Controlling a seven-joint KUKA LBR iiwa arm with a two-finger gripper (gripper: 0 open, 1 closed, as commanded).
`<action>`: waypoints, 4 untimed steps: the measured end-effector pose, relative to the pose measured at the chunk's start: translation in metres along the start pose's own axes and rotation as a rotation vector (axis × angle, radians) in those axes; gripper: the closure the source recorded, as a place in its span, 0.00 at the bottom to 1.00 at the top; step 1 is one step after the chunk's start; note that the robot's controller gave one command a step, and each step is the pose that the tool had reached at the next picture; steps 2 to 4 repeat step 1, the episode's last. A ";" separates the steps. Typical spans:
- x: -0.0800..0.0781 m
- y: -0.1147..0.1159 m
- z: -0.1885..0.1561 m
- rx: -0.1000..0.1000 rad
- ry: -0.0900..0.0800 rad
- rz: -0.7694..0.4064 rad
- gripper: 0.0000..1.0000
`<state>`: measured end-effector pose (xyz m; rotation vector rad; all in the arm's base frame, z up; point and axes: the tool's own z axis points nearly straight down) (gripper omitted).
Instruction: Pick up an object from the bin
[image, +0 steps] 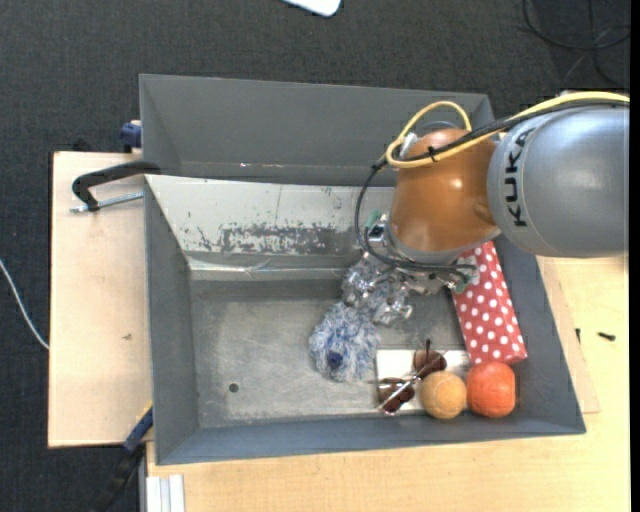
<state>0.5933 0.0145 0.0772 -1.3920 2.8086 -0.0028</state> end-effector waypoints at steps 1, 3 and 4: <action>0.001 0.002 -0.010 -0.008 0.005 0.000 1.00; 0.001 0.002 -0.010 -0.008 0.005 0.000 1.00; 0.001 0.002 -0.010 -0.008 0.005 0.000 1.00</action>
Offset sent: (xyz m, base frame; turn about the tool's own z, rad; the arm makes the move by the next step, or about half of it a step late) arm -0.0001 0.0001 0.0357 0.0000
